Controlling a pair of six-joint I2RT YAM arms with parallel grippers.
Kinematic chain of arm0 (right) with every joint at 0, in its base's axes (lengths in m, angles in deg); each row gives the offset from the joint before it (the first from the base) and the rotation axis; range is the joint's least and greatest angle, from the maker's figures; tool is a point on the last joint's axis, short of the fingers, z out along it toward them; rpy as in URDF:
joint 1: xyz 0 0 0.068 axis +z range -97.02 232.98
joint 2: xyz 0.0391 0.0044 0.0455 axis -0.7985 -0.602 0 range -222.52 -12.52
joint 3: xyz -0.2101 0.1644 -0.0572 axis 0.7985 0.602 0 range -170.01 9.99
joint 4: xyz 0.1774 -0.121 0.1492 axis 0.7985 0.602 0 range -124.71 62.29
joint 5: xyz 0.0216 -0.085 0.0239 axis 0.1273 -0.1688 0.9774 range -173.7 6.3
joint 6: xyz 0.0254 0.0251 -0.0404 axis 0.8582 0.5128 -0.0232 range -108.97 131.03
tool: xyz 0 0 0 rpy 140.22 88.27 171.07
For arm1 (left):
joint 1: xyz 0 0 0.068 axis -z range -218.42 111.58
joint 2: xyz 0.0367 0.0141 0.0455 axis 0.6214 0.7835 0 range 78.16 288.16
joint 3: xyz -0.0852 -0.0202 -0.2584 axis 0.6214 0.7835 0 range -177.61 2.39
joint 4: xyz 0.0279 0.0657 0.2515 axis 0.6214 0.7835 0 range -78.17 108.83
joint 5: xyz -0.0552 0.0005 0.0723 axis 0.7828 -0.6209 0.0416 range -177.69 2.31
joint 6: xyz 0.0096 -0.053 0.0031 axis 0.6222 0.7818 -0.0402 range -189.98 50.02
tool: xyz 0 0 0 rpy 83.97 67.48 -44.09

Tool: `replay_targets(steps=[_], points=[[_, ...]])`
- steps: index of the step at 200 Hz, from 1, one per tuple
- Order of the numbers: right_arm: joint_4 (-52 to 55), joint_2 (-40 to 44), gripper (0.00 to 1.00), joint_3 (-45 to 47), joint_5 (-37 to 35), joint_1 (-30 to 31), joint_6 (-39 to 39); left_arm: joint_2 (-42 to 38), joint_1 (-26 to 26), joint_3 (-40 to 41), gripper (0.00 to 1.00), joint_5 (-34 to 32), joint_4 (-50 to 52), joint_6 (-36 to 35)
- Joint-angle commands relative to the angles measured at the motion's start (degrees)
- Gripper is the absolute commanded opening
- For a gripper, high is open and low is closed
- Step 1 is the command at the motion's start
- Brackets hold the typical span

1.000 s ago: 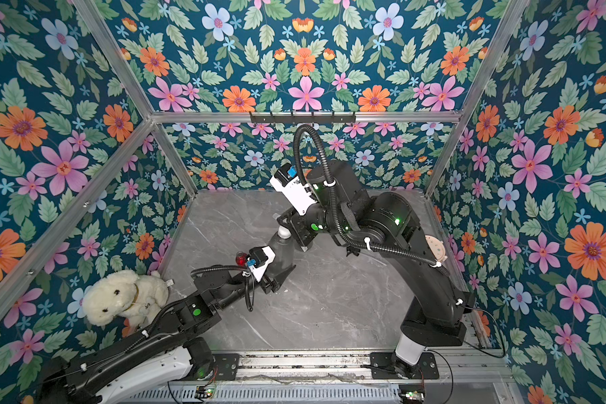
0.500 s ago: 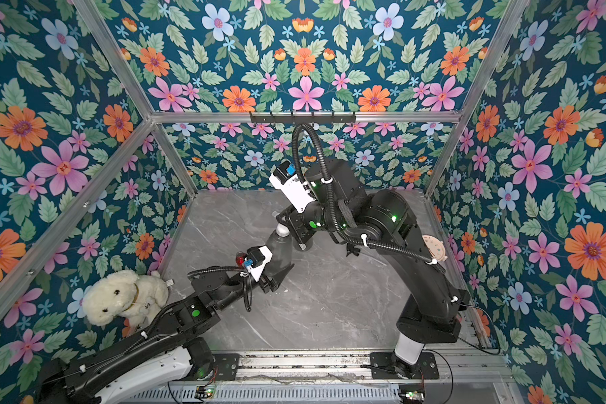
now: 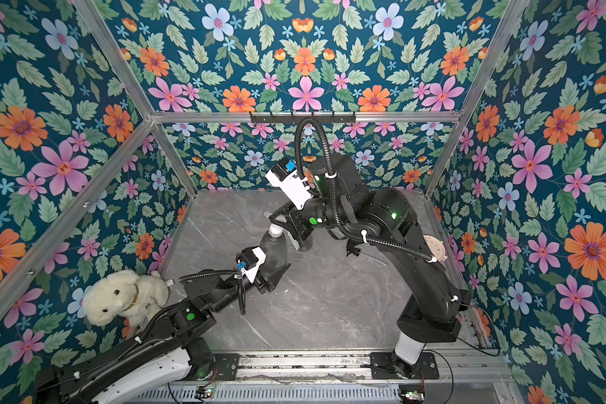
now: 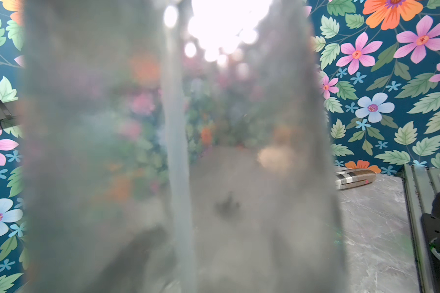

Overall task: Attach spray nozzles to spray bottles
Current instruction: Screw the spray nozzle on the spray bottle.

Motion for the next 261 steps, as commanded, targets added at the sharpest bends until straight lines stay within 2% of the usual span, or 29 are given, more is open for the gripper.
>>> replay_targets(steps=[1, 35, 78, 143, 171, 192, 238, 253, 261], points=[[10.0, -1.91, 0.03, -1.29, 1.34, 0.29, 0.41, 0.44, 0.12, -2.25, 0.0, 2.76, -8.95, -1.92], [10.56, -2.85, 0.16, -3.57, -2.33, 0.32, 0.14, 2.43, 0.12, -3.23, 0.0, 1.58, -6.38, -1.42], [9.0, -2.4, 0.2, -3.39, -3.92, 0.27, -0.16, 2.18, 0.12, -1.89, 0.0, 1.19, -7.37, -0.51], [6.44, -1.11, 0.32, -3.01, -5.71, 0.3, -0.01, 2.55, 0.12, -1.78, 0.0, 1.62, -7.22, -0.18], [5.14, -0.59, 0.44, -3.15, -6.45, 0.32, -0.03, 2.92, 0.15, -1.6, 0.0, 1.57, -7.38, 0.04], [4.17, -0.41, 0.5, -4.12, -6.66, 0.32, -0.06, 3.13, 0.12, -1.51, 0.0, 1.68, -7.49, 0.37], [-2.15, 2.42, 0.63, -3.99, -8.11, 0.34, -0.46, 3.84, 0.12, -1.14, 0.0, 1.63, -8.49, 1.17], [-5.81, 4.05, 0.65, -1.19, -9.38, 0.37, -0.52, 4.12, 0.12, -1.16, 0.0, 1.64, -8.88, 1.45], [-8.57, 7.57, 0.65, 1.93, -10.11, 0.52, -0.58, 4.17, 0.12, -1.07, 0.0, 1.62, -9.21, 1.62]])
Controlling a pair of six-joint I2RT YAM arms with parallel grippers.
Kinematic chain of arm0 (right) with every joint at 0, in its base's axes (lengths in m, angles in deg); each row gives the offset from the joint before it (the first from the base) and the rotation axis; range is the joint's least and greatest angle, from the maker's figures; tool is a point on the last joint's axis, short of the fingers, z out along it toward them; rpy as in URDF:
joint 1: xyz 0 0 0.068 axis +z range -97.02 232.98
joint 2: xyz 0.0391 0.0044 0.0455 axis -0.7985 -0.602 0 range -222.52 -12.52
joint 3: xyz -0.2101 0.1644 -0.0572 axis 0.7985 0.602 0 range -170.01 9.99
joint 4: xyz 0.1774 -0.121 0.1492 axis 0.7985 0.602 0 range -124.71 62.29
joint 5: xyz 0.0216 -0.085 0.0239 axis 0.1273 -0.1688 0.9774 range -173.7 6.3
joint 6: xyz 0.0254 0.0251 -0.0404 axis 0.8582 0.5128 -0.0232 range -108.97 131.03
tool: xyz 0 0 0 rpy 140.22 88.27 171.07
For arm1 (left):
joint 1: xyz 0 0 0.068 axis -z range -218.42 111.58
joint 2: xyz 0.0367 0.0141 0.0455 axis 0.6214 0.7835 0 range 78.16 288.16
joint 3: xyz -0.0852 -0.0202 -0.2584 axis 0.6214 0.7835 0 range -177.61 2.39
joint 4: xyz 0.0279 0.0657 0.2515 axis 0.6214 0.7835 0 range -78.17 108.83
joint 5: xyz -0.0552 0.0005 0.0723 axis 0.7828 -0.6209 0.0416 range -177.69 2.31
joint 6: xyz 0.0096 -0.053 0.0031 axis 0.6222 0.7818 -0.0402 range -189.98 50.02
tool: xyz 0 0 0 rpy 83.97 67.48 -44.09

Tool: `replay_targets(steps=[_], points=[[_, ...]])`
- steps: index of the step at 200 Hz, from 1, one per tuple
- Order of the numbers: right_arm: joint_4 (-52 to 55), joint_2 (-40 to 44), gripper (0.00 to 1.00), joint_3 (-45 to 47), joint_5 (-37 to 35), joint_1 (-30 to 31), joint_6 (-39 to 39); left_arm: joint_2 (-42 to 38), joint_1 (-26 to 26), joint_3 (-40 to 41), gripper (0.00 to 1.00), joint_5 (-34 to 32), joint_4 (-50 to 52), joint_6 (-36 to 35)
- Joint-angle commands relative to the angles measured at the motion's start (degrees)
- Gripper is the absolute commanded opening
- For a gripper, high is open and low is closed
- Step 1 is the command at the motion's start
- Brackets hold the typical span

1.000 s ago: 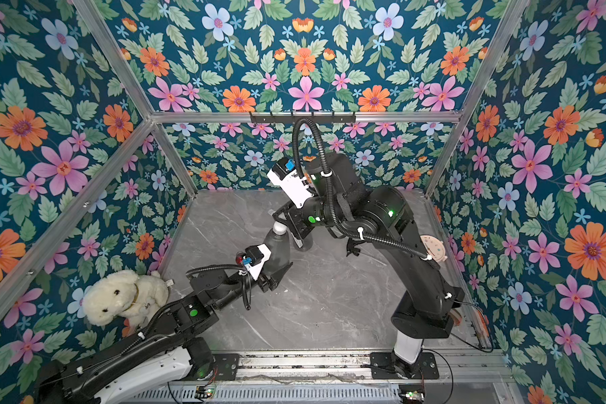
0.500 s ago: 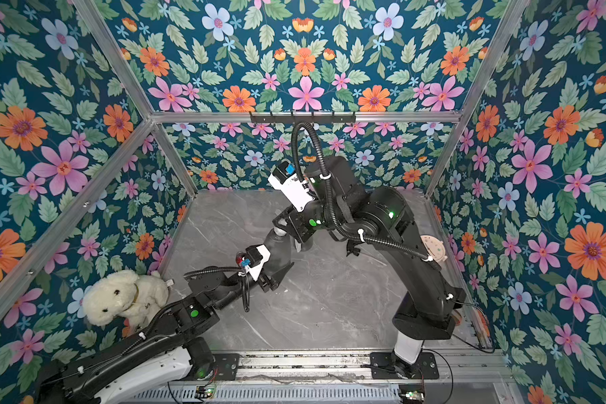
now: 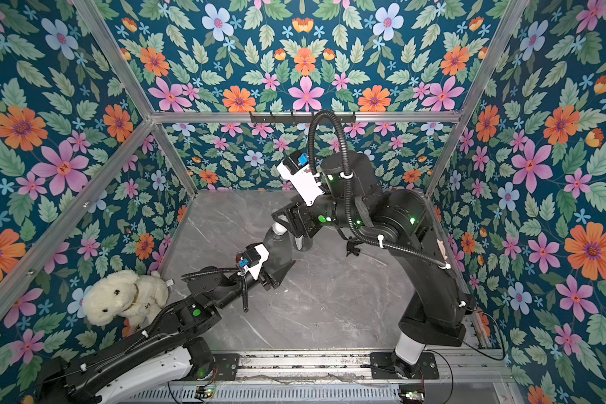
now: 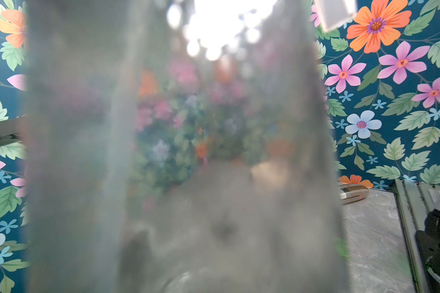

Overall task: Attach spray nozzles to spray bottles
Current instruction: Screw the spray nozzle on the spray bottle.

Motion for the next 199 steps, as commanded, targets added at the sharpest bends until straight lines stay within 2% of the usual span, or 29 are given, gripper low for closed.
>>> replay_targets(steps=[1, 51, 80, 105, 121, 145, 172, 199], points=[[-8.5, 4.37, 0.65, 4.46, -2.79, 0.26, -0.63, 0.23, 0.01, 0.17, 0.0, 0.34, -3.9, 0.85], [-37.28, 26.3, 0.65, 39.47, -9.61, 0.31, -0.69, -0.69, 0.01, 2.53, 0.0, -2.49, -9.43, 4.04], [-52.2, 36.57, 0.66, 58.45, -7.52, 0.34, -0.32, -0.9, 0.01, 3.2, 0.0, -4.33, -12.38, 5.57], [-63.19, 41.87, 0.66, 71.56, -2.24, 0.34, -1.14, -0.82, 0.01, 3.2, 0.0, -4.85, -13.66, 6.23], [-71.6, 43.91, 0.68, 79.07, -0.61, 0.35, 1.0, -0.88, 0.01, 3.25, 0.0, -4.94, -13.98, 6.42], [-77.09, 43.05, 0.7, 82.81, -2.68, 0.29, 2.86, -0.76, 0.01, 3.38, 0.0, -4.58, -13.87, 6.22], [-70.87, 41.44, 0.7, 80.54, 2.93, 0.34, -0.07, -0.32, 0.01, 4.04, 0.0, -3.76, -14.4, 6.16], [-73.7, 41.55, 0.69, 82.29, 5.5, 0.32, -0.36, 0.13, 0.01, 4.98, 0.0, -1.96, -14.62, 6.16]])
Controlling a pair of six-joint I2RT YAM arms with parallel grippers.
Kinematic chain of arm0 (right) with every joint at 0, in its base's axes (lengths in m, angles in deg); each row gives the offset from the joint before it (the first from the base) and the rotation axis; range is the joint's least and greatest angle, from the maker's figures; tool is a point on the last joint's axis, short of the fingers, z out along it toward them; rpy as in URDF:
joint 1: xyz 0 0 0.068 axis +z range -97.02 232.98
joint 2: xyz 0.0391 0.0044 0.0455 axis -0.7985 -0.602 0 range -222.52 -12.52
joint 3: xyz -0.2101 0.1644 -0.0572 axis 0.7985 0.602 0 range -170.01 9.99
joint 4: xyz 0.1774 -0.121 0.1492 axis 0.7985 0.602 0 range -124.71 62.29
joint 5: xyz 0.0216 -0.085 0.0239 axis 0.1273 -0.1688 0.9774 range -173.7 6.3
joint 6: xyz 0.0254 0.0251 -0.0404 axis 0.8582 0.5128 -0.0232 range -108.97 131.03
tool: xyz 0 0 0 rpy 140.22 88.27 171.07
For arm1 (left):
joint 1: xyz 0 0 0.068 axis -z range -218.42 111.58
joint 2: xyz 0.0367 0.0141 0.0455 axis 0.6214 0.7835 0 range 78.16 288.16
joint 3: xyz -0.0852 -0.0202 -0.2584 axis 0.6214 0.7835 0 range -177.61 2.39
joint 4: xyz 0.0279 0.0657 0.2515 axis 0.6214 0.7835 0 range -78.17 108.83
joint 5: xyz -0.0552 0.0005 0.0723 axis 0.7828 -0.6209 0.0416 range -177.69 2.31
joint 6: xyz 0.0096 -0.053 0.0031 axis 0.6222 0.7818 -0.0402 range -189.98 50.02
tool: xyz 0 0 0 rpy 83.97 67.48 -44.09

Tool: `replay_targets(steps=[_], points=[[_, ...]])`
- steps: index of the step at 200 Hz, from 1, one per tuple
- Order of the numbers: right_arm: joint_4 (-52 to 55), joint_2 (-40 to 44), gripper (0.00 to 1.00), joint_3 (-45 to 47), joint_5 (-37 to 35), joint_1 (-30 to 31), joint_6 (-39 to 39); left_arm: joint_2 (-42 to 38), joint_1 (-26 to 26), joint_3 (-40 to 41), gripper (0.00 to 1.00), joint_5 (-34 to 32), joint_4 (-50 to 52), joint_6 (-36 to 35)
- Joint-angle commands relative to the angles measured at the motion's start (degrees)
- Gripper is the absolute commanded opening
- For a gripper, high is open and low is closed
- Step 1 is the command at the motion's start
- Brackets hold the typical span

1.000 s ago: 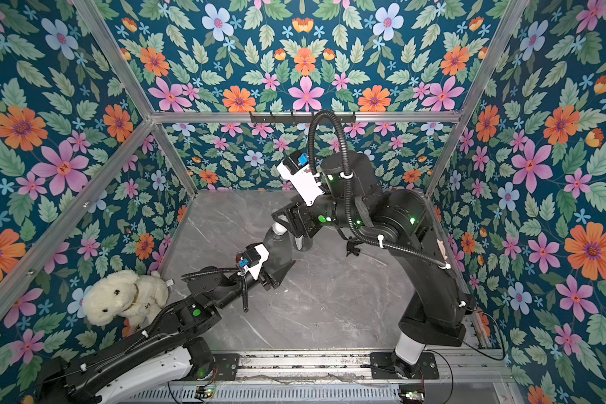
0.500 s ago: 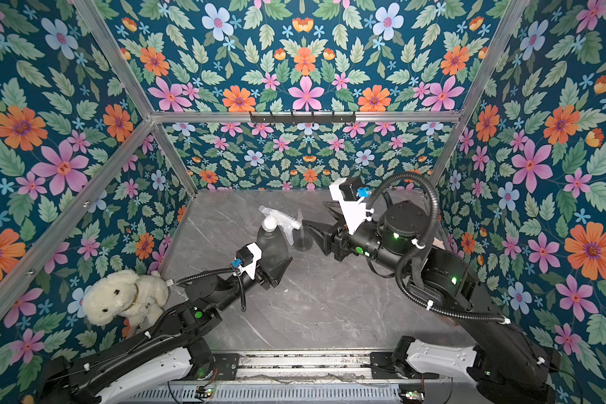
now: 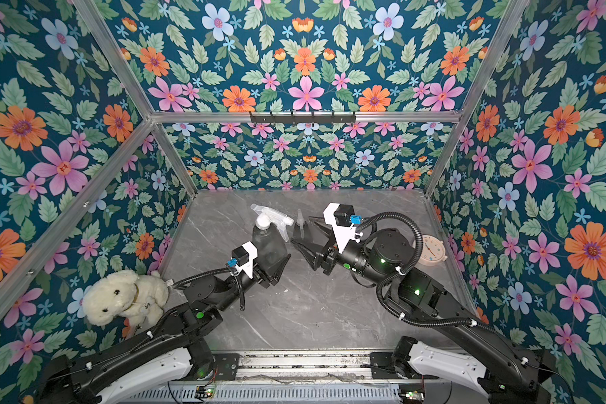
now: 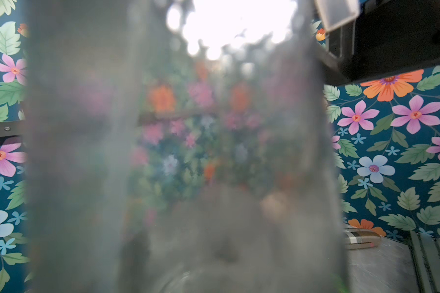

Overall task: Attach spray nozzles to spray bottles
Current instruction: Screw the spray nozzle on the spray bottle.

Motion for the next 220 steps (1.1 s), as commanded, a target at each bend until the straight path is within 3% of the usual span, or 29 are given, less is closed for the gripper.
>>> replay_targets(steps=[1, 83, 144, 193, 220], points=[[-3.69, -0.06, 0.69, 0.7, 3.83, -0.03, -1.35, 0.17, 0.01, 0.6, 0.0, 2.0, -2.94, 0.63], [1.12, -4.11, 0.65, -4.71, 6.95, -0.02, -0.88, 0.16, 0.01, 2.69, 0.0, 5.98, -2.7, 1.33], [10.82, -8.1, 0.35, -11.76, 6.13, -0.02, 1.25, 0.19, 0.01, 2.69, 0.0, 7.46, -1.37, 1.59], [23.26, -11.25, 0.02, -20.59, 3.1, -0.04, 2.6, 0.5, 0.01, 2.7, 0.0, 7.91, 0.7, 0.4], [33.14, -13.62, 0.0, -27.08, 1.82, -0.03, 2.85, 0.41, 0.01, 3.06, 0.0, 7.59, 1.68, -0.39]])
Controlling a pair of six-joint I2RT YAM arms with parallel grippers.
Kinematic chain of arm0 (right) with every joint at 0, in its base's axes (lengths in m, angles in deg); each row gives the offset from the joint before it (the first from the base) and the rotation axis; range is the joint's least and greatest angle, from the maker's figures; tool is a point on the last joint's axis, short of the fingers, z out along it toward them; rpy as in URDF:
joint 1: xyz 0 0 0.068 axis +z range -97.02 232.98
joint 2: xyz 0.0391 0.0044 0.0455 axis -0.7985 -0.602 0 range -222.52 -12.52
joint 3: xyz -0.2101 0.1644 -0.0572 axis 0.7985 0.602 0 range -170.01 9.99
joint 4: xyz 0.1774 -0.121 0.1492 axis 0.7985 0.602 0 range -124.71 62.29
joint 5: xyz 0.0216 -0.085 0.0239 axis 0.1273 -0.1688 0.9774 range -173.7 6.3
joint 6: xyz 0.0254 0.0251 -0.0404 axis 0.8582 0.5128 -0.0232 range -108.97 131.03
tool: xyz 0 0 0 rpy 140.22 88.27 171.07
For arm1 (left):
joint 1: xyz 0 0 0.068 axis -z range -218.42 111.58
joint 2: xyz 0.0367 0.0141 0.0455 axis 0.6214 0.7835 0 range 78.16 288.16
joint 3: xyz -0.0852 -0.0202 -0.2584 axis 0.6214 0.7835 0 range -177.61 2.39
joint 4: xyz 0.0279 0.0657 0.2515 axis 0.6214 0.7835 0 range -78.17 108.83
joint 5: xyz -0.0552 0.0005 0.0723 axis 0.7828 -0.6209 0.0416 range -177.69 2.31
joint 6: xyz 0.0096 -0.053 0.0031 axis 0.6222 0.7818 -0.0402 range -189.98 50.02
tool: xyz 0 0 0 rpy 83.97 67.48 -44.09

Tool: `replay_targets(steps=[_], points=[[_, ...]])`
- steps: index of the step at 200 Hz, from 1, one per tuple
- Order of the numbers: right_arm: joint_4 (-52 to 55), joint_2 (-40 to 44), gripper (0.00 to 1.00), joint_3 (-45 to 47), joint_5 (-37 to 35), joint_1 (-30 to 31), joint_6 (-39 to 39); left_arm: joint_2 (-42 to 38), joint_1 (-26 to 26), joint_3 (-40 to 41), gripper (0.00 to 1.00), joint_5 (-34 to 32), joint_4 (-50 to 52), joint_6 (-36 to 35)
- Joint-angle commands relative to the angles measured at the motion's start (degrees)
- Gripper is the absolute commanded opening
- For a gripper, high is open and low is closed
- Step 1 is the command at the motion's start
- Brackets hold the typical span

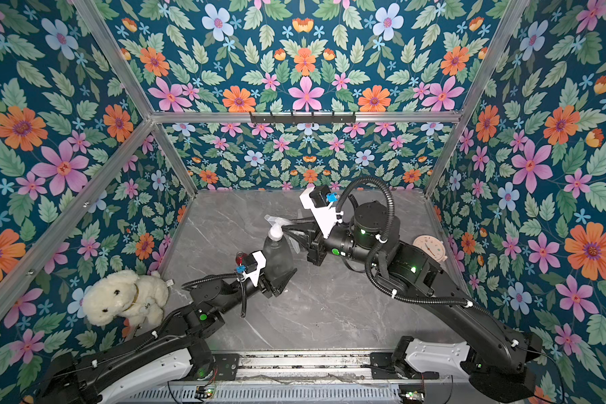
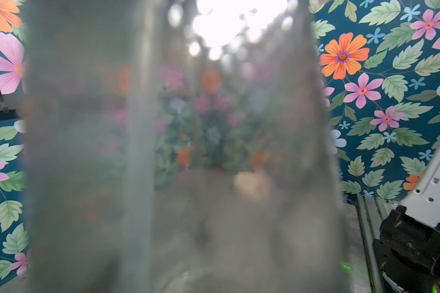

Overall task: Attach spray nozzles to spray bottles
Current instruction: Screw the spray nozzle on the spray bottle.

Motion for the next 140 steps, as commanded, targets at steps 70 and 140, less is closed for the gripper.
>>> replay_targets(steps=[70, 140], points=[[23.95, -7.31, 0.0, -15.02, -0.71, -0.01, -0.29, -0.57, -0.01, -0.49, 0.0, 1.72, 2.16, -2.47], [31.77, -12.33, 0.0, -23.32, 0.64, -0.6, 0.48, -1.71, 0.03, -0.32, 0.0, 6.16, 3.35, -3.02]])
